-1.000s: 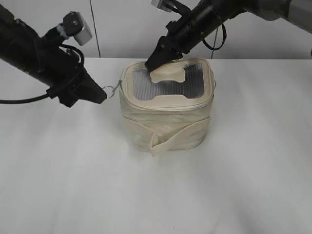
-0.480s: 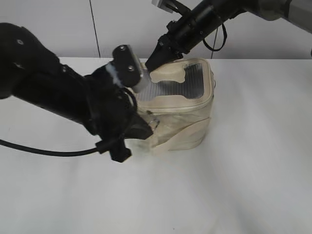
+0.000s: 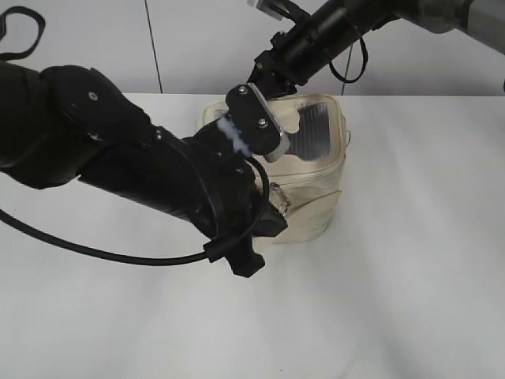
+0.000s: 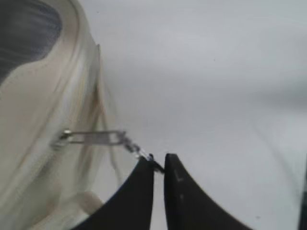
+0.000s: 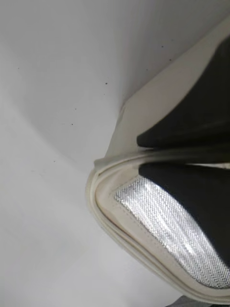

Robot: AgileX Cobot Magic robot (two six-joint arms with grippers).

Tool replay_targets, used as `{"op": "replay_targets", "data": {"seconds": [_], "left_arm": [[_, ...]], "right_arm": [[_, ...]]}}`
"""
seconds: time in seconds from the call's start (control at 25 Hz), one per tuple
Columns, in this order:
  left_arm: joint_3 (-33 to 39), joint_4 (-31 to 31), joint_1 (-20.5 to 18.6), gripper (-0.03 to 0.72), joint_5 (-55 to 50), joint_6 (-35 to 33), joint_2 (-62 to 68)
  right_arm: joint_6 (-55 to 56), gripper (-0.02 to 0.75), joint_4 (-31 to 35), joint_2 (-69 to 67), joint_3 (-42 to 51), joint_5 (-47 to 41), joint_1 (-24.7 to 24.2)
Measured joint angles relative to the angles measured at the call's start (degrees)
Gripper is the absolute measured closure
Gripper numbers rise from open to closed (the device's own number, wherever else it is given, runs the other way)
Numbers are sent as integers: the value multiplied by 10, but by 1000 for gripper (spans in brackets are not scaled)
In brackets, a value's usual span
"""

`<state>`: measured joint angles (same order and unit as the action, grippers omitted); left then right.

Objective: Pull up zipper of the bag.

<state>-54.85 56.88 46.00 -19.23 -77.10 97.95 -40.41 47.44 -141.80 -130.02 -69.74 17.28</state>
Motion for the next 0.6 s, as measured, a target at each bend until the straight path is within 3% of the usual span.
{"op": "replay_targets", "data": {"seconds": [0.12,0.2,0.28,0.44,0.6], "left_arm": [[0,1,-9,561,-72,14,-7],[0,-3,-19,461,-139,46,-21],[0,-6,-37,415,-187,71,-40],[-3,-13,-104,395,-220,112,-83],[-72,2,-208,393,-264,122,-78]], "right_arm": [[25,474,7,-1,-15,0,-6],[50,423,5,5,-20,0,-16],[69,417,-2,19,-20,0,-34],[102,417,-2,59,-9,1,-99],[76,423,29,110,107,5,-174]]}}
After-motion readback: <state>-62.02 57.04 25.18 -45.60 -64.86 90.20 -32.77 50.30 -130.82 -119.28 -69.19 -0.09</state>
